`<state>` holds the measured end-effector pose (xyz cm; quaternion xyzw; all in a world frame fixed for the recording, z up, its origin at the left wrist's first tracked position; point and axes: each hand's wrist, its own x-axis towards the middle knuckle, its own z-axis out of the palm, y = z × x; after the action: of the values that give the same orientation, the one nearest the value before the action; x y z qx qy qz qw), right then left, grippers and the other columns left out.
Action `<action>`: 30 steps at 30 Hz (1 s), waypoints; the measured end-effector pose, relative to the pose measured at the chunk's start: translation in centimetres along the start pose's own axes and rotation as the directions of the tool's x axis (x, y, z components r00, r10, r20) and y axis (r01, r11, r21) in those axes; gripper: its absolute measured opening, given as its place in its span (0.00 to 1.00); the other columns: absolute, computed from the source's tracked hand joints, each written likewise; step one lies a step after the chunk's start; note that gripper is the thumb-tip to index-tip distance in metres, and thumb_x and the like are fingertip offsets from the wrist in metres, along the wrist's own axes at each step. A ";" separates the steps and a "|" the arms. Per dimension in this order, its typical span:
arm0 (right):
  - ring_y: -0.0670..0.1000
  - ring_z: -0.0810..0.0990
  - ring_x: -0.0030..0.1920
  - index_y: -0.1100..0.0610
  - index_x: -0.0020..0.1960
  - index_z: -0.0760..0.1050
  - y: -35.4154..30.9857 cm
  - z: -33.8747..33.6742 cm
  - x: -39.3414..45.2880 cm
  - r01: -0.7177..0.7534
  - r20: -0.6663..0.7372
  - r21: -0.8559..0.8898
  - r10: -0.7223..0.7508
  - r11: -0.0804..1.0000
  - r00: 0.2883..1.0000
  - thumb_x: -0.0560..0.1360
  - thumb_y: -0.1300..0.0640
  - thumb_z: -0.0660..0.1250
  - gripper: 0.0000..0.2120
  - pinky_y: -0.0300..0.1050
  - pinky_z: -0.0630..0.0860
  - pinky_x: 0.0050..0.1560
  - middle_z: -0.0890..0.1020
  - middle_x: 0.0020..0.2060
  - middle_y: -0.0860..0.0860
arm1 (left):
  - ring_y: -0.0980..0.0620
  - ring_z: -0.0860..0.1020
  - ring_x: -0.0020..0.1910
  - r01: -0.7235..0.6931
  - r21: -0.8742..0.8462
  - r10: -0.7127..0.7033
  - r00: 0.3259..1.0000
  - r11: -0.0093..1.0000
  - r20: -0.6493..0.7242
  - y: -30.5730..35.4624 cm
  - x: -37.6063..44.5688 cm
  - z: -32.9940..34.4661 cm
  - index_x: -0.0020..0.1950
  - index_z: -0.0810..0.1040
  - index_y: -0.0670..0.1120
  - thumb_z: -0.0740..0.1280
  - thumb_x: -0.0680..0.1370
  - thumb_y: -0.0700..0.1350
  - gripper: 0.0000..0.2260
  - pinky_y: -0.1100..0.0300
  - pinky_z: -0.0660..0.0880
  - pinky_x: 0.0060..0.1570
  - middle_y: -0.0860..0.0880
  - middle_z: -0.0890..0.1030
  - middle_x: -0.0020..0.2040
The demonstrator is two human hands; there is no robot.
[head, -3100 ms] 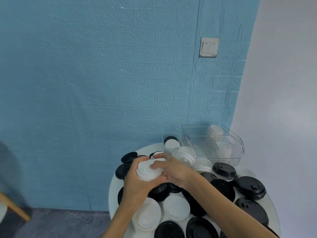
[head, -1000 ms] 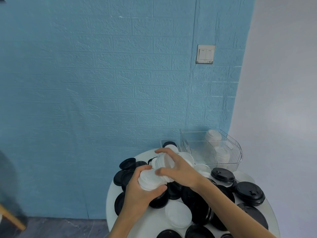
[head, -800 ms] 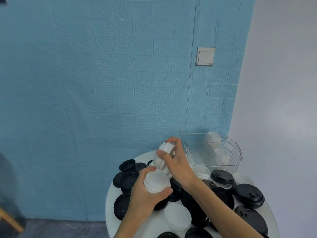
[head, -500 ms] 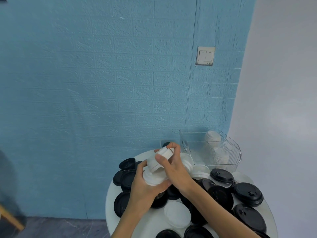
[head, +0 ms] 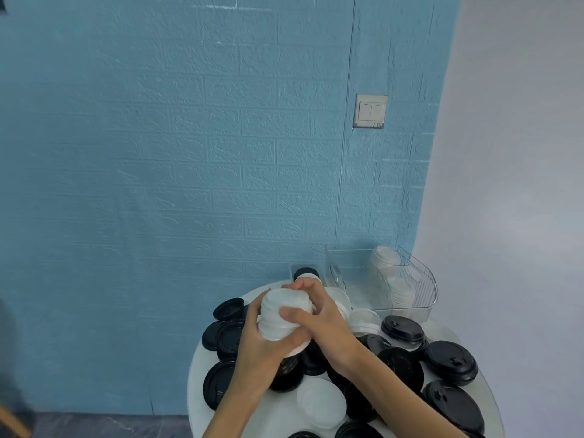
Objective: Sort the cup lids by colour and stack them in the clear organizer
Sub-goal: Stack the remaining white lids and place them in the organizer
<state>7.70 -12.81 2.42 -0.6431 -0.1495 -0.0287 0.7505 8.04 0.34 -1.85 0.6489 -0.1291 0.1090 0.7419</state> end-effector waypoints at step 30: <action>0.59 0.83 0.58 0.60 0.66 0.75 0.6 -0.9 0.7 -0.386 0.098 0.336 0.375 0.859 0.922 0.69 0.59 0.78 0.28 0.56 0.79 0.59 0.82 0.56 0.59 | 0.55 0.82 0.58 -0.066 -0.037 0.066 0.998 0.997 -0.012 0.2 -0.3 1.7 0.63 0.78 0.53 0.73 0.68 0.62 0.26 0.65 0.78 0.53 0.55 0.84 0.58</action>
<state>8.64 -13.49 1.93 -0.5170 -0.0332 0.1563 0.8409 7.55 -1.32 -1.52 0.6296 -0.1486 0.1344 0.7506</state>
